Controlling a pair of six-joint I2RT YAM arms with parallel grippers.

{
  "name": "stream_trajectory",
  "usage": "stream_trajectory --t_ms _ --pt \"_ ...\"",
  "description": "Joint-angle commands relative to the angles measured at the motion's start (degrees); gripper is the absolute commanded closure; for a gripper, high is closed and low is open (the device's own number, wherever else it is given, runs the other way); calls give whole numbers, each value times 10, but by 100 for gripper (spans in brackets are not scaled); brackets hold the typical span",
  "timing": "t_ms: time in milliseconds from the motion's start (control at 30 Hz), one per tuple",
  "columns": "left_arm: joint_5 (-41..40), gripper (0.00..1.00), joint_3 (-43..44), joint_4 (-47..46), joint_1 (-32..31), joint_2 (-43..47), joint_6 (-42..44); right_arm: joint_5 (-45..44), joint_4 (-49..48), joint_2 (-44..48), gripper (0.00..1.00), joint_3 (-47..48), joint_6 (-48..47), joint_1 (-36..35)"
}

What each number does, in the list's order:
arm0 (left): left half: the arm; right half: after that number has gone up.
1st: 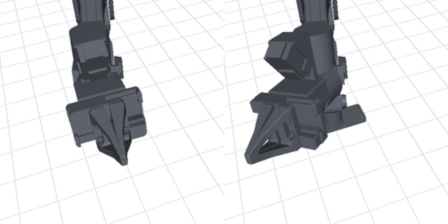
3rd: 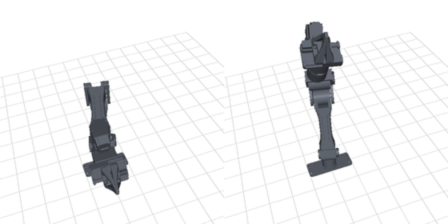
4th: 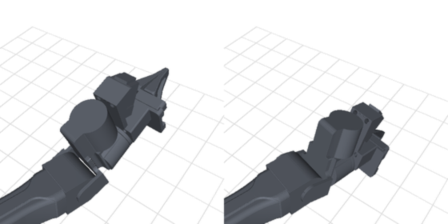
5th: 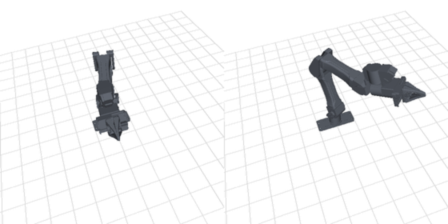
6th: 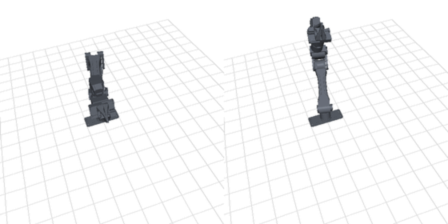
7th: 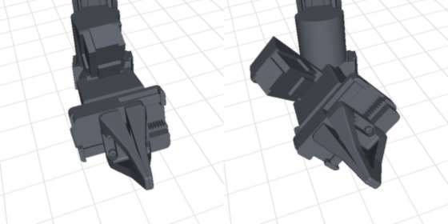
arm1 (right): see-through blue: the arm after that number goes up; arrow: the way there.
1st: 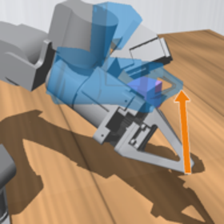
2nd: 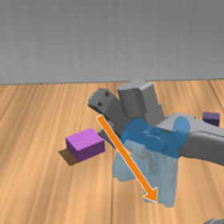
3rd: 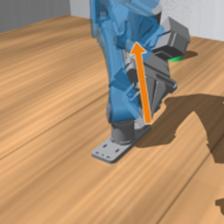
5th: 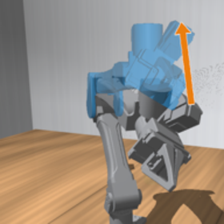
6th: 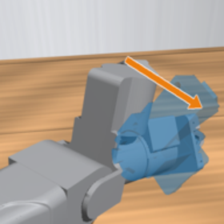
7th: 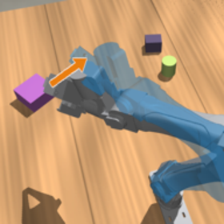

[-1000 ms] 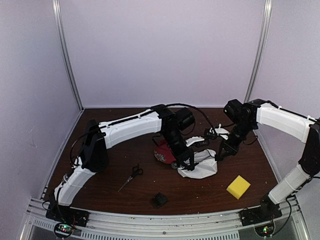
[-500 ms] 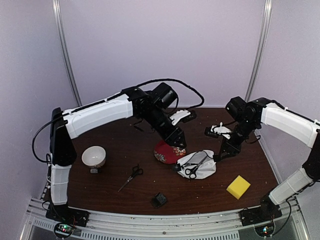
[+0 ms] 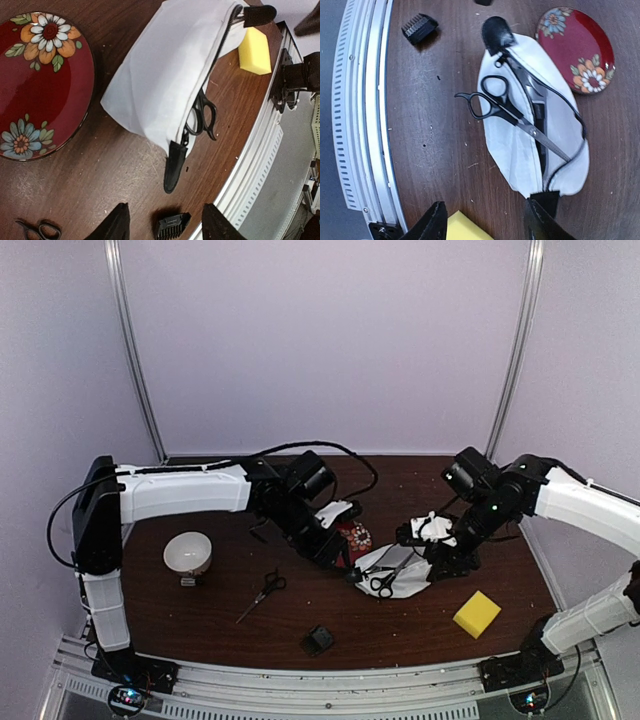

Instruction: Sort the hair-cutting tools

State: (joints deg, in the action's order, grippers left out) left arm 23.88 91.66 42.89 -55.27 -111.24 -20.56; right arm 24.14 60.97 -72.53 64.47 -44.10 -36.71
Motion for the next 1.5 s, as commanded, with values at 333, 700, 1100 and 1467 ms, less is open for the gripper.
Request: stream_trajectory --t_ms 333,700,1100,1467 --pt "76 51 -53 -170 13 -33 -104 -170 -241 -79 54 -87 -41 -174" --pt "122 78 -51 -171 18 -57 -101 -216 -284 -148 48 -93 -49 -207" --pt "144 96 -50 -169 21 -62 -92 -280 -309 -157 37 -121 -76 -212" --pt "149 100 -54 -168 24 -66 -90 -293 -352 -103 45 -128 -45 -211"
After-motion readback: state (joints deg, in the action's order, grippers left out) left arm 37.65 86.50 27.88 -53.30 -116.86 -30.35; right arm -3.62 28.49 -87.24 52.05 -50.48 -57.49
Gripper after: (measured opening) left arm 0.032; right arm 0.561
